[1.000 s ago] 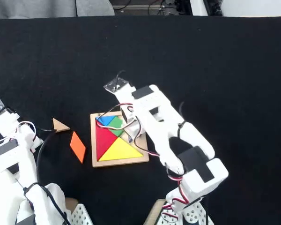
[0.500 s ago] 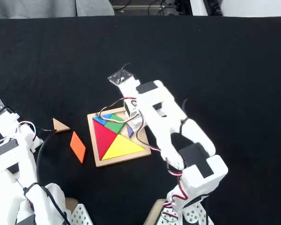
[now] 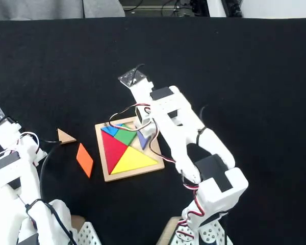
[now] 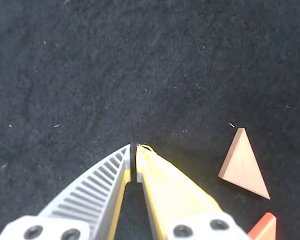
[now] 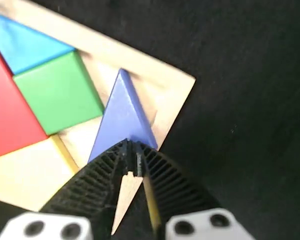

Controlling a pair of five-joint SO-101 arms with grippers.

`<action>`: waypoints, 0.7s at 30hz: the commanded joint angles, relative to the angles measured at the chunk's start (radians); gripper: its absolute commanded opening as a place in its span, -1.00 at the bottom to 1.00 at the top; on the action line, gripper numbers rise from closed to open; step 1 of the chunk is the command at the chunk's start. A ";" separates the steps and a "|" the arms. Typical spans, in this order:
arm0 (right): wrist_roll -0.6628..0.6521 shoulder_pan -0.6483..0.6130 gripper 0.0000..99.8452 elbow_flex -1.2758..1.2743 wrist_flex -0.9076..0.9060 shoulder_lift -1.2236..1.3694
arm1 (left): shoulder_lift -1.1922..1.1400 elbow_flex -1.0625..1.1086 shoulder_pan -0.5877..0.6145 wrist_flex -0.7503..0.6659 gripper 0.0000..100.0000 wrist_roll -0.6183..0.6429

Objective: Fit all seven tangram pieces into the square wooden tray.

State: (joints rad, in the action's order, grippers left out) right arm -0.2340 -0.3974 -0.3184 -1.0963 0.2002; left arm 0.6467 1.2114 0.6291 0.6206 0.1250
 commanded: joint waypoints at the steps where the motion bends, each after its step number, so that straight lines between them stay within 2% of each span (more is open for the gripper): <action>1: 0.003 0.018 -0.98 0.085 0.034 0.007 | 0.018 -0.002 0.001 -0.014 -0.94 -0.006; 5: 0.003 0.018 -0.98 0.097 0.063 0.007 | 0.018 -0.002 0.001 -0.014 -0.94 -0.006; 13: -0.003 0.087 -0.98 0.113 -0.146 -0.087 | 0.018 -0.002 0.001 -0.014 -0.94 -0.006; 21: -0.038 0.092 -0.98 0.018 -0.020 -0.039 | 0.018 -0.002 0.001 -0.014 -0.94 -0.006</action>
State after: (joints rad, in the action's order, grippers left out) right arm -0.2570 -0.3084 -0.3122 -1.1684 0.1619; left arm 0.6467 1.2129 0.6291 0.6206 0.1250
